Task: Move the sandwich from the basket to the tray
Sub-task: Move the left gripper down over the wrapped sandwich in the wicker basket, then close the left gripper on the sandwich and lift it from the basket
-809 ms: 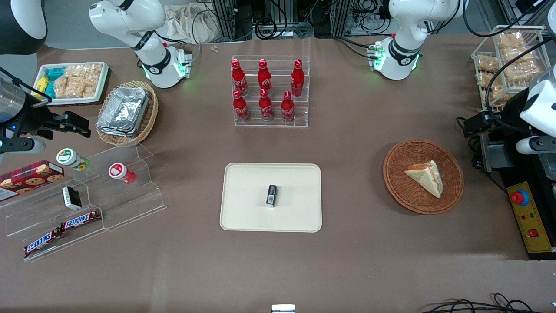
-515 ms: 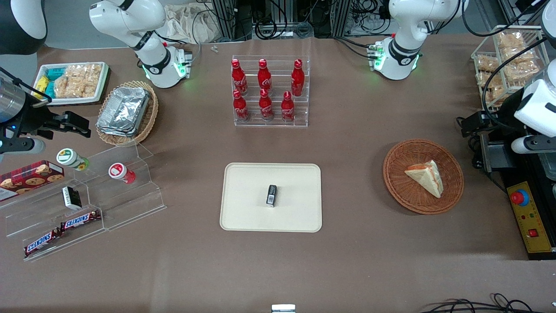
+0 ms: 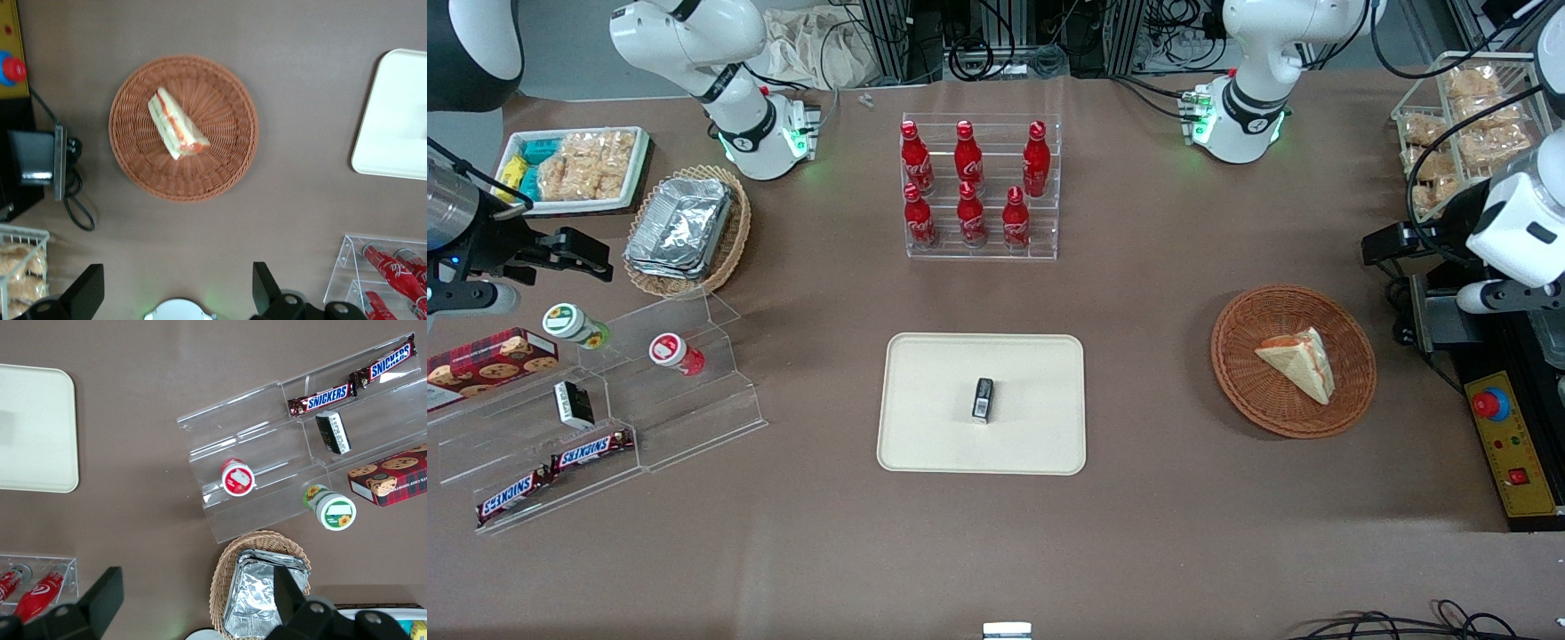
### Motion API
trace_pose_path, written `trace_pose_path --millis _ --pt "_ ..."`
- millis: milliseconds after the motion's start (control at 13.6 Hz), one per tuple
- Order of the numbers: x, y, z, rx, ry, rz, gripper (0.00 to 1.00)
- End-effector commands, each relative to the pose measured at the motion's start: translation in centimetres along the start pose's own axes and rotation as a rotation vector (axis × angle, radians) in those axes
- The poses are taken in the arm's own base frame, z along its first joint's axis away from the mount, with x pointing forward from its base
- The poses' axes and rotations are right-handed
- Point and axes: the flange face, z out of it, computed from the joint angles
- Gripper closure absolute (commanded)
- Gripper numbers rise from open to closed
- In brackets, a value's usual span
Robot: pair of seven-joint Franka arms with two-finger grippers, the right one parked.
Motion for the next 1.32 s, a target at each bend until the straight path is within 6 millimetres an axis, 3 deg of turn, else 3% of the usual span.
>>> trace_pose_path --millis 0,74,221,735,882,1103,1176,1250 --pt "2.5 -1.8 2.8 -0.014 -0.064 -0.078 0.0" --pt "3.5 -2.2 4.1 -0.003 -0.063 -0.13 0.0" --pt "5.5 -2.7 8.7 0.048 -0.054 -0.234 0.0" --pt "8.7 -2.4 26.8 0.095 0.043 -0.675 0.0" --pt "8.1 -2.8 30.9 0.095 0.039 -0.709 0.0" --pt "7.2 -3.4 35.1 0.091 0.035 -0.714 0.0" --pt "7.2 -3.6 36.3 0.097 0.021 -0.715 0.03" --pt "7.3 -3.6 36.6 0.097 0.021 -0.717 0.43"
